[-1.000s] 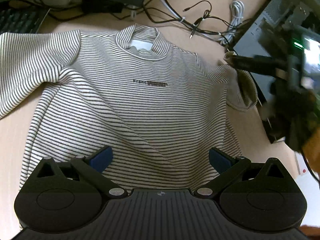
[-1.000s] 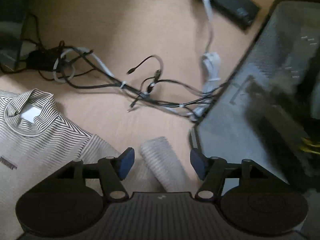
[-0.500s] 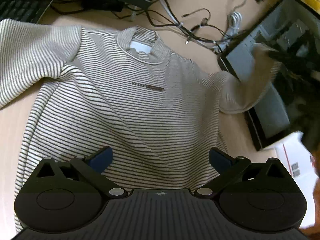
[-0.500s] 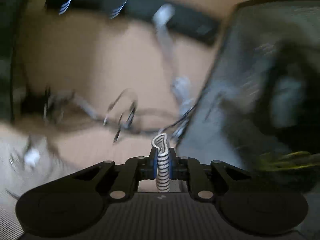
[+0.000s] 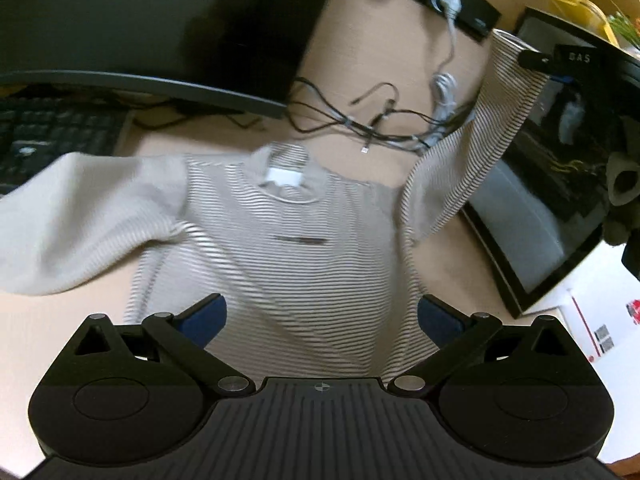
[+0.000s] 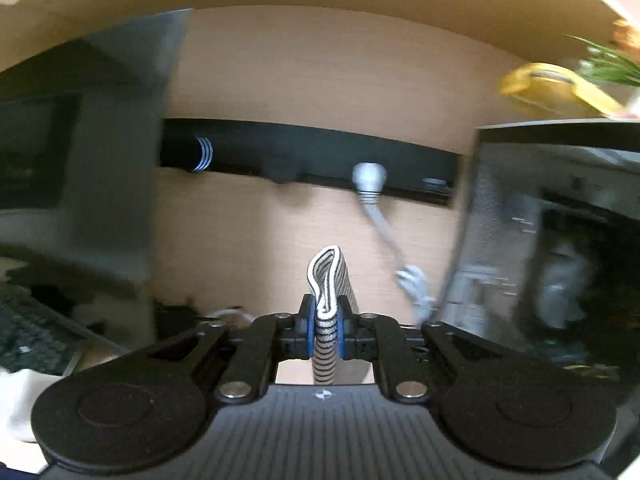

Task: Fold clothes
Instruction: 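Raise the held sleeve with the right gripper toward the collar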

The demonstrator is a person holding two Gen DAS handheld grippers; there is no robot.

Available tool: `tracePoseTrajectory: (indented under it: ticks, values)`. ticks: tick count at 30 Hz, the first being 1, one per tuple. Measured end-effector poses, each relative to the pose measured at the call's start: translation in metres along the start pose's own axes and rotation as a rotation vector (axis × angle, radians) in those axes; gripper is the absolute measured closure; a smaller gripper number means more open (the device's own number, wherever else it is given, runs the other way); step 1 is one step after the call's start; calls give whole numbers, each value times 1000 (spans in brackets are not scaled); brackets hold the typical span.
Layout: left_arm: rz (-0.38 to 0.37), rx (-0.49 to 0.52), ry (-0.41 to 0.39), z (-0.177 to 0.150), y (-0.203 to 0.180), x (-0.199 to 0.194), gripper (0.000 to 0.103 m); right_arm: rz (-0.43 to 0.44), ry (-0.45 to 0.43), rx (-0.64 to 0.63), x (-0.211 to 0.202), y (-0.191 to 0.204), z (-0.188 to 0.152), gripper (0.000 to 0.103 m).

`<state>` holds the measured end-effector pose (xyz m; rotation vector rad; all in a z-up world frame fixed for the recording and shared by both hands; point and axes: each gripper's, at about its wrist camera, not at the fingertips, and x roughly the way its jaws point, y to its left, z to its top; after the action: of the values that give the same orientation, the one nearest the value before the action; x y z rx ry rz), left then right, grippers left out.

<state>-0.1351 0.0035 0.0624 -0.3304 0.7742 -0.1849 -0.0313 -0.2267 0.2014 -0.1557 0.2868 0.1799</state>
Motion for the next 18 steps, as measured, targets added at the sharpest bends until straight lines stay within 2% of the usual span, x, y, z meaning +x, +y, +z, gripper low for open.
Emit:
tracePoseTrajectory:
  ticks: [7,16,18]
  values:
    - [64,-66,-16,-8,24,-23,0,143,10,-47,19,57,5,93]
    - [148,-194,-7,-24,62,-41,0,273,60,-92,52,120,9,92]
    - [159,-216,1,-26,68,-40,0,302,65,-76,55,128,10,87]
